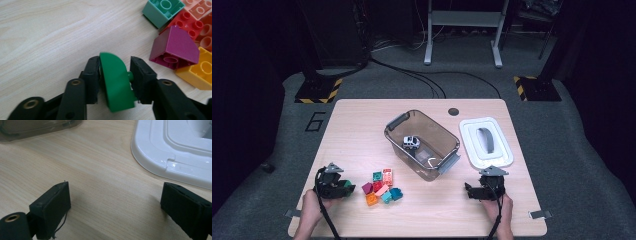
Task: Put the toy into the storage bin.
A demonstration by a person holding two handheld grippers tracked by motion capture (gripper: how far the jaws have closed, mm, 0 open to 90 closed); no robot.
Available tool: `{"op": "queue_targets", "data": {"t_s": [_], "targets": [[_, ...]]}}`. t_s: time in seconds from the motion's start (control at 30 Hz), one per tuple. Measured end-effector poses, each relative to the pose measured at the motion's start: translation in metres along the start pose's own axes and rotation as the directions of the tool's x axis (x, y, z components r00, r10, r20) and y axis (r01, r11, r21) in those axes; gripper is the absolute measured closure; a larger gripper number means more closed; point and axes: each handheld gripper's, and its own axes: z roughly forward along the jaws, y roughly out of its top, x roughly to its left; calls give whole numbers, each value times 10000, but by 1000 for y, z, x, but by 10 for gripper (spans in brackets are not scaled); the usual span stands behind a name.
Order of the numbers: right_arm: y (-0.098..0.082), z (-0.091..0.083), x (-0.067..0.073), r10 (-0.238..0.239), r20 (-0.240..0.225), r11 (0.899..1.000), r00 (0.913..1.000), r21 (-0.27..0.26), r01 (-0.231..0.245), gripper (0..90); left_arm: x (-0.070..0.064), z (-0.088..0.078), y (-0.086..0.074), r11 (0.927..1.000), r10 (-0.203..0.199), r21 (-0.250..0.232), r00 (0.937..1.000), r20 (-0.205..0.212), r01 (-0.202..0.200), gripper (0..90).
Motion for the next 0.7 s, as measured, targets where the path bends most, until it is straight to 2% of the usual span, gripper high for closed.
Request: {"op": "queue_targets", "data": {"t_s": [0.13,0.37,0.53,0.63,0.67,0.7], "targets": [[0,0,0,4,-2,10000,10000,-3,-4,84,1,1,2,10000,82,1,9999,-91,-82,666],[0,0,0,-4,-2,10000,10000,-5,4,84,3,-1,9,9995,115,-305,9999,-90,-118,668],[0,0,0,2,-4,10000,10000,-2,-2,84,3,-2,19,9984,36,-564,10000,-42,-39,667],[0,0,0,2,0,10000,10000,-3,-2,84,2,-3,30,9973,253,-697,9997,27,-251,667],[0,0,0,4,-1,10000,10000,-3,-4,84,2,-3,33,9967,182,-796,9998,81,-175,668],[0,0,0,5,-1,10000,10000,-1,-5,84,2,-4,37,9962,361,-799,9993,78,-354,667]]}}
